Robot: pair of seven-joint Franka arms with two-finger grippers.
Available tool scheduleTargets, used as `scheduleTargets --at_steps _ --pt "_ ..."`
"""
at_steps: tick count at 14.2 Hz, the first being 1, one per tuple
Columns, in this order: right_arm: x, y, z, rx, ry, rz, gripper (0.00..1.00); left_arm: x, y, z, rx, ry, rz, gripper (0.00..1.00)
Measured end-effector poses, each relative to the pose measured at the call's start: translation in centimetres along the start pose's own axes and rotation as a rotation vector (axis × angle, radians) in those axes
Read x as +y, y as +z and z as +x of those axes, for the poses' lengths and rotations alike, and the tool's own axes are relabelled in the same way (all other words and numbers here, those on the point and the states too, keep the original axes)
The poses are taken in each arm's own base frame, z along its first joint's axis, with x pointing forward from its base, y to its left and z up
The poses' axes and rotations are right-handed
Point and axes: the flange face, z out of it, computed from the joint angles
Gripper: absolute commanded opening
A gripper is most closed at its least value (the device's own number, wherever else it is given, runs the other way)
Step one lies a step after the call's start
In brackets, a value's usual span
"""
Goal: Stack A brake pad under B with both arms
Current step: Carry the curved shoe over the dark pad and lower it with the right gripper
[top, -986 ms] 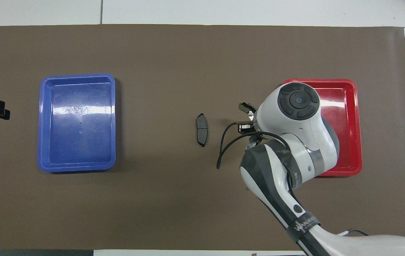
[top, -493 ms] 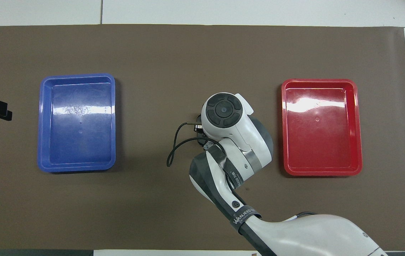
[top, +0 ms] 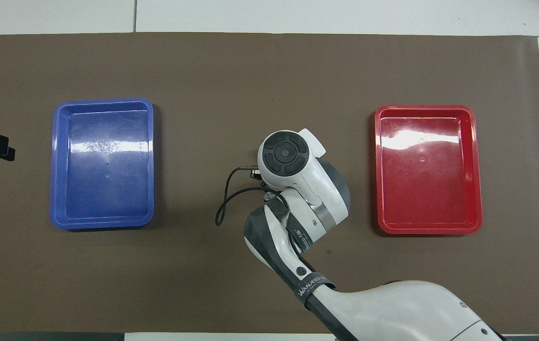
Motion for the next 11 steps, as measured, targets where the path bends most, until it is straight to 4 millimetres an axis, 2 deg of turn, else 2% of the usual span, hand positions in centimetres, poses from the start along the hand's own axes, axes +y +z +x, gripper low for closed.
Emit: scheduleTargets --at_steps 4,11 --pt "-0.18 0.82 0.0 0.003 -0.002 0.002 0.0 0.0 0.0 0.0 0.0 0.0 0.0 1.0" --pt "-0.28 1.08 0.09 0.017 -0.002 0.013 0.0 0.0 0.0 0.0 0.0 0.0 0.0 1.0"
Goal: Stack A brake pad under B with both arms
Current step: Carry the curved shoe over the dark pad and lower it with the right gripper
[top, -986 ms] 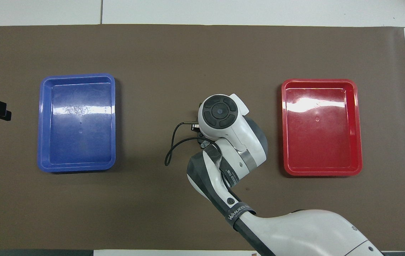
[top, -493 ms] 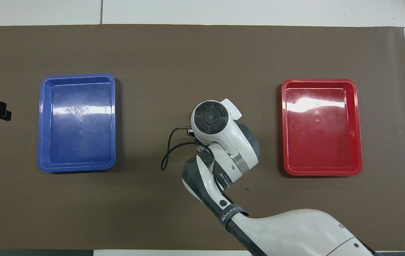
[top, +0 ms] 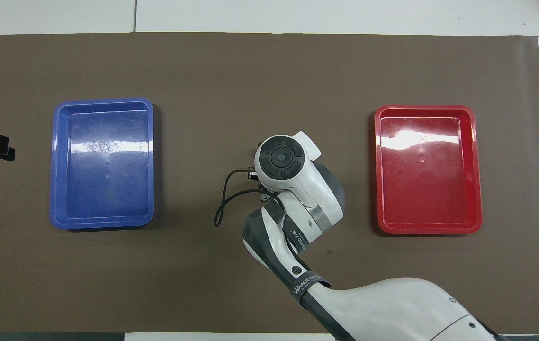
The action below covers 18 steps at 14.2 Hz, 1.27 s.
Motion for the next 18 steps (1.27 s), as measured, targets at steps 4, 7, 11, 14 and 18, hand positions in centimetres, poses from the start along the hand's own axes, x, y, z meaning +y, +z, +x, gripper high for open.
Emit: scheduleTargets --at_steps 4,7,11,14,18 --pt "0.0 0.5 -0.1 0.004 0.0 0.003 0.0 0.0 0.0 0.0 0.0 0.0 0.0 1.0" --pt "0.2 1.0 -0.3 0.002 0.0 0.001 0.0 0.0 0.0 0.0 0.0 0.0 0.0 1.0" --pt "0.2 1.1 -0.3 0.002 -0.001 0.001 0.0 0.0 0.0 0.0 0.0 0.0 0.0 1.0" --pt "0.1 1.2 -0.4 0.009 -0.004 0.008 0.0 0.0 0.0 0.0 0.0 0.0 0.0 1.0" --pt "-0.3 1.4 -0.9 0.007 -0.018 0.011 0.08 0.0 0.0 0.0 0.0 0.0 0.0 1.0"
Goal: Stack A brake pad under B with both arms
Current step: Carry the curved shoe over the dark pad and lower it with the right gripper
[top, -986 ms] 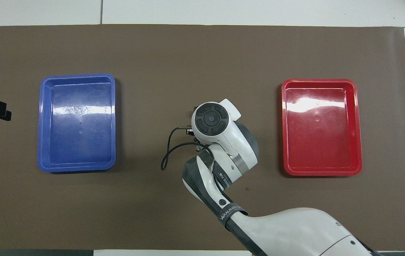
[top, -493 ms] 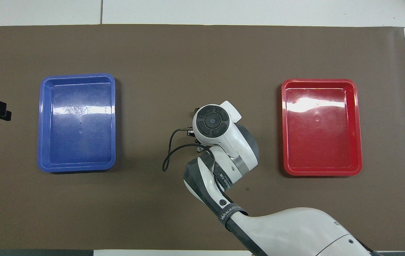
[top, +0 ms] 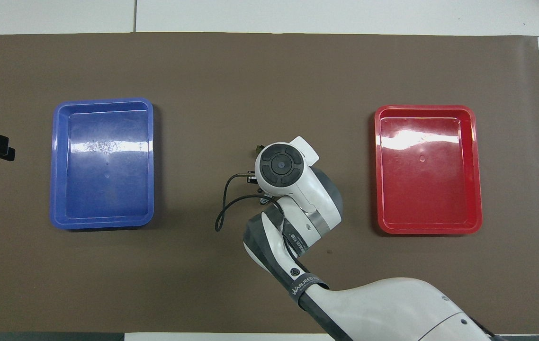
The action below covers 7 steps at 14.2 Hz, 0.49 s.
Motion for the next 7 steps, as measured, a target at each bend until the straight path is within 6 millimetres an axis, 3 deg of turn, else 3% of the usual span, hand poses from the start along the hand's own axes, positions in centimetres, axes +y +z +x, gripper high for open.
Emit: scheduleTargets --at_steps 1,2,3,7 --pt "0.0 0.02 -0.02 0.0 0.0 0.0 0.29 0.0 0.0 0.0 0.0 0.0 0.0 1.0" --pt "0.01 0.05 -0.03 0.0 -0.001 0.0 0.96 0.0 0.0 0.0 0.0 0.0 0.0 1.0" --pt "0.03 0.07 -0.04 0.001 -0.005 0.001 1.0 0.0 0.0 0.0 0.0 0.0 0.0 1.0" --pt "0.2 0.57 -0.2 0.012 -0.02 0.01 1.0 0.0 0.0 0.0 0.0 0.0 0.0 1.0"
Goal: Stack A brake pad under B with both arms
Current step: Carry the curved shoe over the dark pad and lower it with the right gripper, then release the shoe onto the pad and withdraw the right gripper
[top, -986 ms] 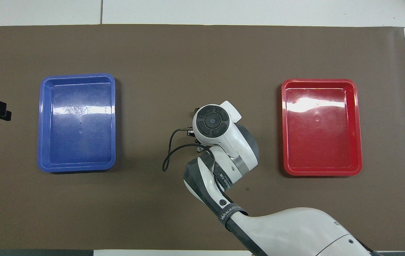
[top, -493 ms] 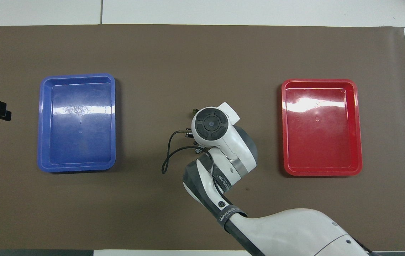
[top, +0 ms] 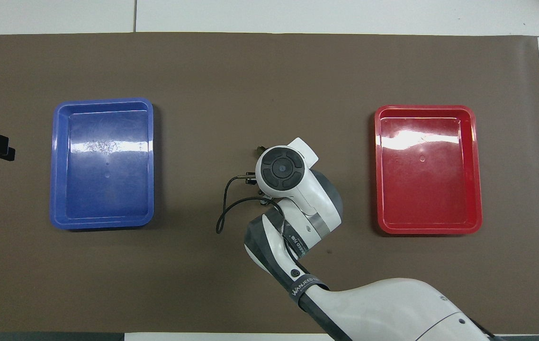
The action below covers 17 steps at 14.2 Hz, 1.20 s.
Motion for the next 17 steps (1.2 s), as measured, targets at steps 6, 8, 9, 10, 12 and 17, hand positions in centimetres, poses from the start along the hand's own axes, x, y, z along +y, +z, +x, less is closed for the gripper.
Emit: scheduleTargets --at_steps 6,8,9,10,12,17 --pt "0.7 -4.0 1.6 0.036 0.022 0.024 1.0 0.0 0.0 0.0 0.0 0.0 0.0 1.0" --pt "4.1 -8.1 4.0 0.071 0.077 0.042 1.0 0.0 0.0 0.0 0.0 0.0 0.0 1.0" --pt "6.5 -10.2 5.3 0.09 0.095 0.046 1.0 0.0 0.0 0.0 0.0 0.0 0.0 1.0" --pt "9.1 -12.1 6.5 0.102 0.101 0.041 1.0 0.0 0.0 0.0 0.0 0.0 0.0 1.0" --pt "13.7 -15.4 7.7 0.114 0.094 0.012 1.0 0.0 0.0 0.0 0.0 0.0 0.0 1.0" --pt "23.2 -20.5 7.7 0.025 0.039 -0.066 1.0 0.0 0.0 0.0 0.0 0.0 0.0 1.0"
